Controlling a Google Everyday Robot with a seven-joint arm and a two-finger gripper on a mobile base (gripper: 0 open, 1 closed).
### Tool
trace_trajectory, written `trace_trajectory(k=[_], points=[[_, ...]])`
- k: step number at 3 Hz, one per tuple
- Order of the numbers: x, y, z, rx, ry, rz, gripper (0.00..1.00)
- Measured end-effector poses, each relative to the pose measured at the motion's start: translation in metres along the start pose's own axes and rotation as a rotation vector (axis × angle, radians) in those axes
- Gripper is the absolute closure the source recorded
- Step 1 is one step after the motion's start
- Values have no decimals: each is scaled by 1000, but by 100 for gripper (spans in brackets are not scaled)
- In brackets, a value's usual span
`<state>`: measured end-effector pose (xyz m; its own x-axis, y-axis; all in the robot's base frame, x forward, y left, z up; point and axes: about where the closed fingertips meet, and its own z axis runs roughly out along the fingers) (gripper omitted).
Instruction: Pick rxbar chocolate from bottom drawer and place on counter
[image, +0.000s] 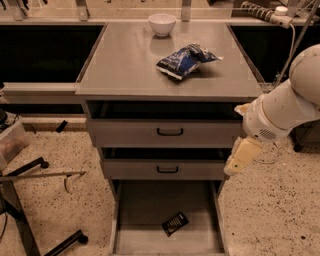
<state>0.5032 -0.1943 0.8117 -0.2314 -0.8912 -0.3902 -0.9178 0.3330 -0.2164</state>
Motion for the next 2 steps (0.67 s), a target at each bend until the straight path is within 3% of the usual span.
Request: trace_trajectory(k=[1,2], points=[[7,6,20,-3,-18,5,0],[23,21,64,-19,-69,8,0]])
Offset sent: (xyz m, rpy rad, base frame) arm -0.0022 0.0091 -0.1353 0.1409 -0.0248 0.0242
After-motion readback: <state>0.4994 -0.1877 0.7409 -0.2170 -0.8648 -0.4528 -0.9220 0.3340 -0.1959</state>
